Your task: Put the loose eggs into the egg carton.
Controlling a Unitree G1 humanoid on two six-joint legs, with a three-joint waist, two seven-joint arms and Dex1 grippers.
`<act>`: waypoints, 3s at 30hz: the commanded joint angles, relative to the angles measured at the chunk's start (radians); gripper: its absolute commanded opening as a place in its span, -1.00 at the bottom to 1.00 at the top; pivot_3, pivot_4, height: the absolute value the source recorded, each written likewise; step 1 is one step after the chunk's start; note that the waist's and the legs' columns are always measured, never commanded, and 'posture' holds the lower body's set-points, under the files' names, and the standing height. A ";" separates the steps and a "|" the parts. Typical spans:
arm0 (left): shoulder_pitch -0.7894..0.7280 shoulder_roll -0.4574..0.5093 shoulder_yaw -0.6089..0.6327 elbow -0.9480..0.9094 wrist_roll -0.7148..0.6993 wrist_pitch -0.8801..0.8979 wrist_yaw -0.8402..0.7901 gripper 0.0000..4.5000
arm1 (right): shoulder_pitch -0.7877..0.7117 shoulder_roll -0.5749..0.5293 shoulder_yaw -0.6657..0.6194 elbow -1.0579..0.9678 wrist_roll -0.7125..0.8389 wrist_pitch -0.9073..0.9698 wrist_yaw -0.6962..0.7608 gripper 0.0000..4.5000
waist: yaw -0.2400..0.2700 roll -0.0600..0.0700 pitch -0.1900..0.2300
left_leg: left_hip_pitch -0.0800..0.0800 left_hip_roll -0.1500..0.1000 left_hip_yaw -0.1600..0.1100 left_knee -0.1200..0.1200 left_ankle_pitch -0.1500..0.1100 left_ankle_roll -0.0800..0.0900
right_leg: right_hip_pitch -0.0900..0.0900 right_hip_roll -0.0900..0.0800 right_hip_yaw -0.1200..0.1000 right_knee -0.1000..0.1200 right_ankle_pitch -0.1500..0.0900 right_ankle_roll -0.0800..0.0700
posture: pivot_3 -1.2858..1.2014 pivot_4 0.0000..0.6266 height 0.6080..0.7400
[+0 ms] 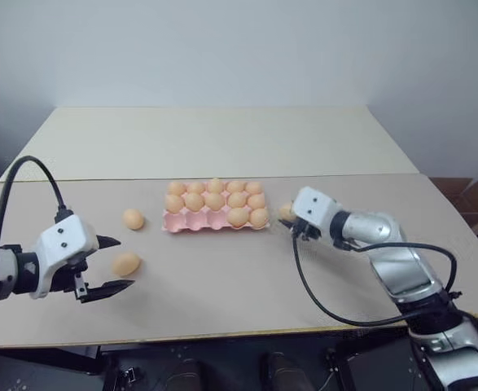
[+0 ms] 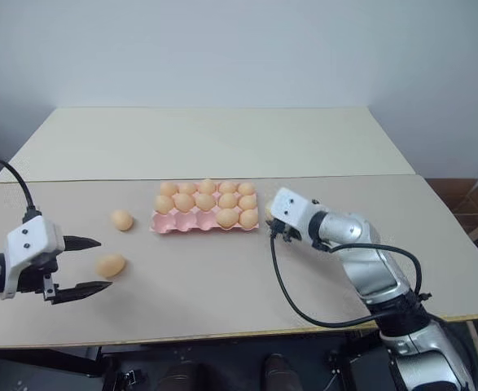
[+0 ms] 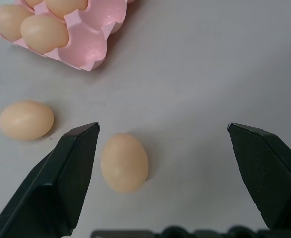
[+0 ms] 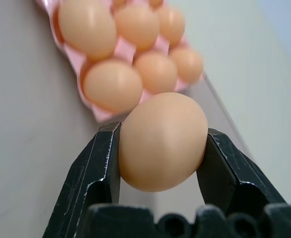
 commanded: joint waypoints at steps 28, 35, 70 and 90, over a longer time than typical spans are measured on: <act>0.046 -0.018 0.063 -0.021 0.032 0.008 0.005 1.00 | -0.343 0.352 0.151 0.565 -0.137 -0.440 -0.016 1.00 | -0.003 0.000 0.000 | -0.002 0.000 0.000 0.000 0.000 0.000 | 0.000 0.000 0.000 0.001 0.002 0.002 | 0.03 -0.52 1.00; 0.084 -0.029 0.103 -0.044 0.033 0.020 0.004 1.00 | -0.211 0.241 0.057 0.152 -0.035 -0.253 0.084 1.00 | 0.003 0.000 0.000 | -0.002 0.000 0.000 -0.001 0.000 0.000 | -0.001 -0.001 -0.001 0.000 0.003 0.004 | 0.03 -0.52 1.00; 0.072 -0.398 0.092 0.100 0.055 -0.144 0.206 1.00 | 0.357 -0.296 -0.371 -0.469 0.459 0.172 0.211 1.00 | 0.008 -0.004 -0.001 | 0.002 -0.001 0.000 0.000 -0.004 -0.006 | 0.002 -0.002 0.000 -0.002 0.000 0.000 | 0.03 -0.52 1.00; -0.153 -0.397 -0.245 0.303 0.137 -0.099 0.318 0.92 | 0.378 -0.294 -0.375 -0.526 0.457 0.266 0.065 1.00 | 0.011 -0.004 -0.002 | 0.002 -0.001 -0.001 0.000 0.000 0.000 | 0.002 -0.002 0.000 -0.001 0.000 0.000 | 0.03 -0.52 1.00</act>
